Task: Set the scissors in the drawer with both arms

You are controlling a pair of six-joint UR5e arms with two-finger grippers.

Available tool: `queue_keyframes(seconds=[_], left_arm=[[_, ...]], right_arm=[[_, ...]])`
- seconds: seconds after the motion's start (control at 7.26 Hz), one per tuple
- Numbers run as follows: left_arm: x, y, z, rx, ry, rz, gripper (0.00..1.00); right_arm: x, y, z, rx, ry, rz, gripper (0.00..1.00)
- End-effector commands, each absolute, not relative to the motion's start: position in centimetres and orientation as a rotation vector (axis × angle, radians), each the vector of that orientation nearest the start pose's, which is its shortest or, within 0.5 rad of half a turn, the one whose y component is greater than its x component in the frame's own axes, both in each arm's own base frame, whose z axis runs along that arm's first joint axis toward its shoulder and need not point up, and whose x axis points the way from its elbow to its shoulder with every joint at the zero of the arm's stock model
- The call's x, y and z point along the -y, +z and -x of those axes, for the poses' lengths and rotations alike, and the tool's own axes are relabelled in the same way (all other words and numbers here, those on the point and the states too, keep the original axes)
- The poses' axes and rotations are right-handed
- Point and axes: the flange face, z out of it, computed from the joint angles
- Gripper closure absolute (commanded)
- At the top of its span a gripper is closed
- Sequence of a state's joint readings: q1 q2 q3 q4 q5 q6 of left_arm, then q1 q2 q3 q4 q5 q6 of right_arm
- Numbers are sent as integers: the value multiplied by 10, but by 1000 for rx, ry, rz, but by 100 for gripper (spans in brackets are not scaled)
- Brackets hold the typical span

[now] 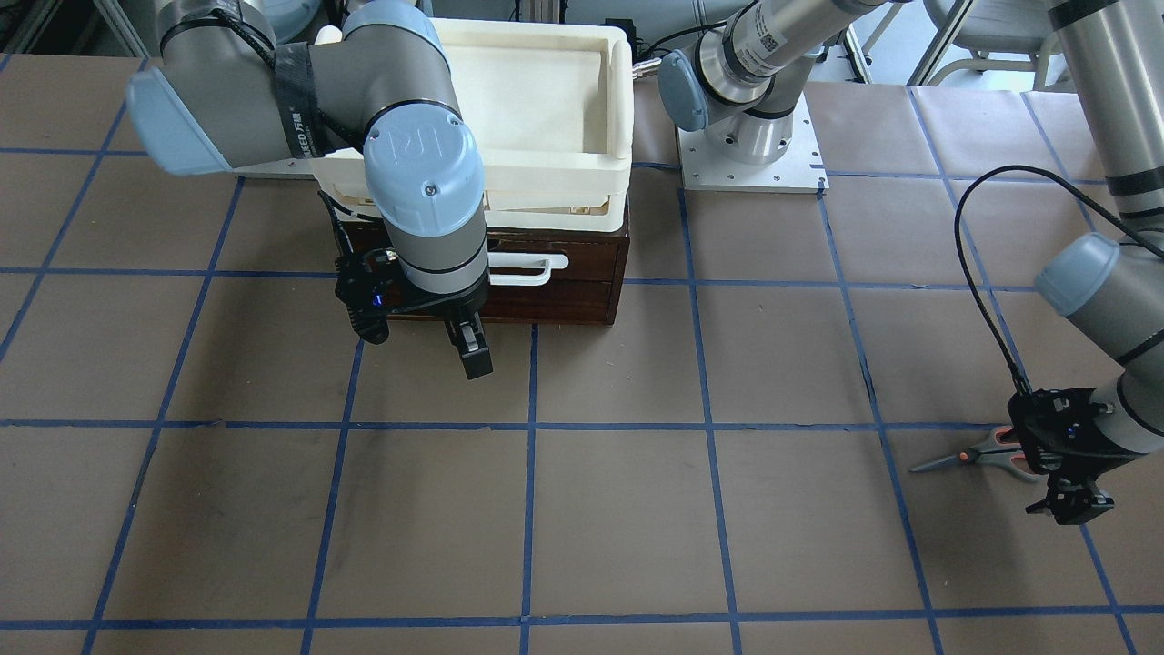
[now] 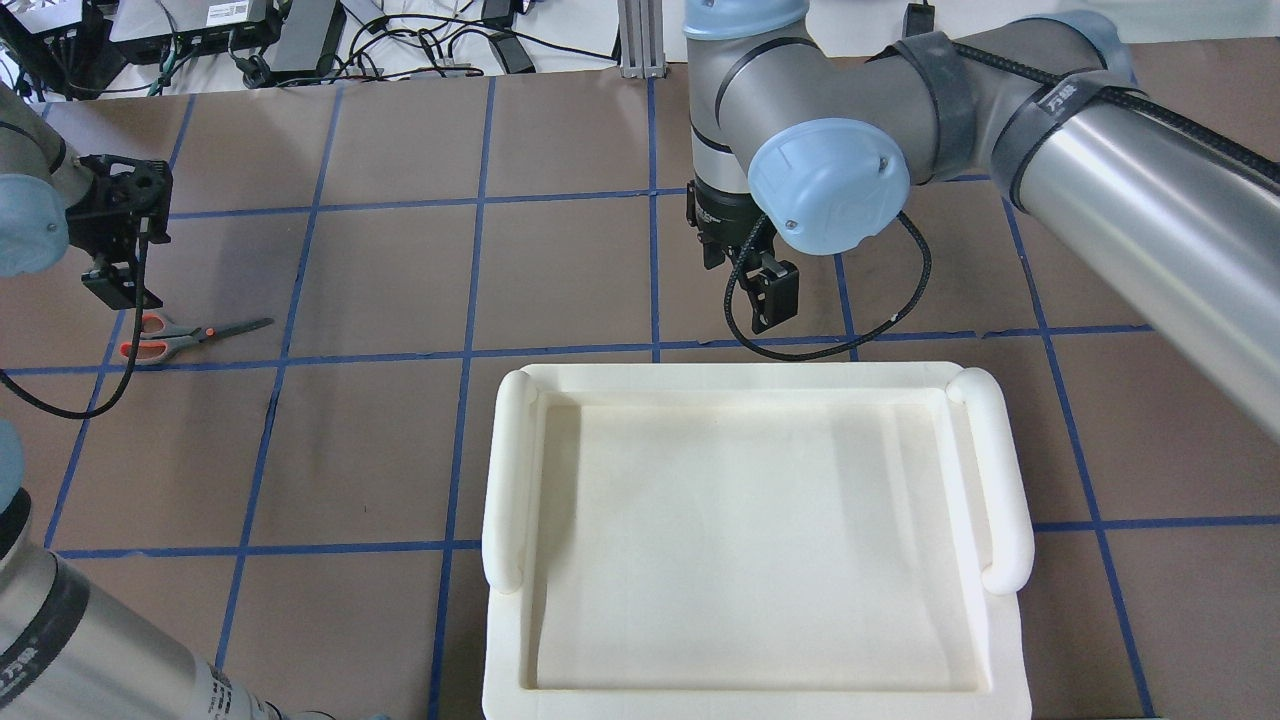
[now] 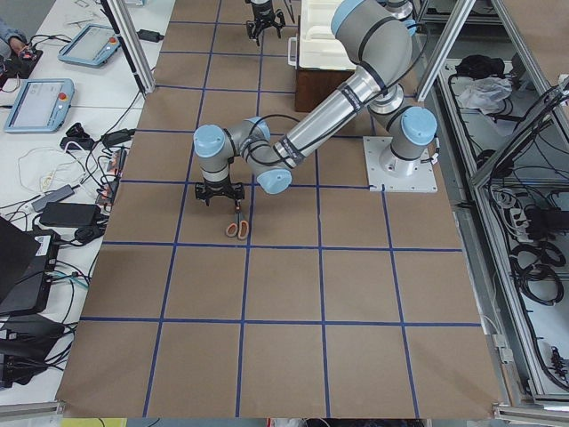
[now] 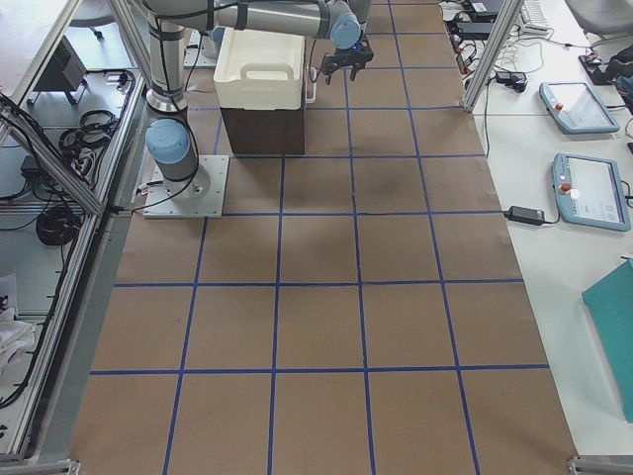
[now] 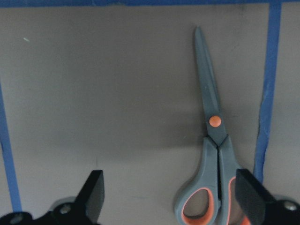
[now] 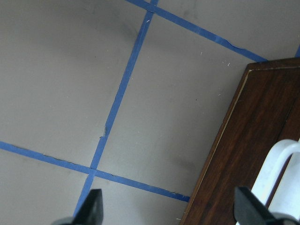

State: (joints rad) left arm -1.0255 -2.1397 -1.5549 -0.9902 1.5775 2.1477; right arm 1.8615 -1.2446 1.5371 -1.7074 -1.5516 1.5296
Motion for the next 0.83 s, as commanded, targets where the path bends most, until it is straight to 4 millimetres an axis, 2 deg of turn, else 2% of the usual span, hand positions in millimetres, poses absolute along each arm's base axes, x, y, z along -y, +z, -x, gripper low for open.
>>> queue_keyframes(seconds=[0.0,0.14,0.28,0.55,0.69], left_arm=[[633,188,-238,2080,-73,2338,0],[629,184,-237,2085,-78,2323,0],[625,191,-234,2089,-85,2324,0],[612,180,-238,2089,-76,2317,0],[611,178,-239,2087,-66,2391,0]], right_arm=[[534,324,-305,-2537,243,-2037,0],[532,323,-305,-2508,258,-2083,0],[530,322,-305,-2509,274,-2102,0],[528,321,-306,-2436,321,-2205,0],[529,315,-307,-2401,335,-2255,0]])
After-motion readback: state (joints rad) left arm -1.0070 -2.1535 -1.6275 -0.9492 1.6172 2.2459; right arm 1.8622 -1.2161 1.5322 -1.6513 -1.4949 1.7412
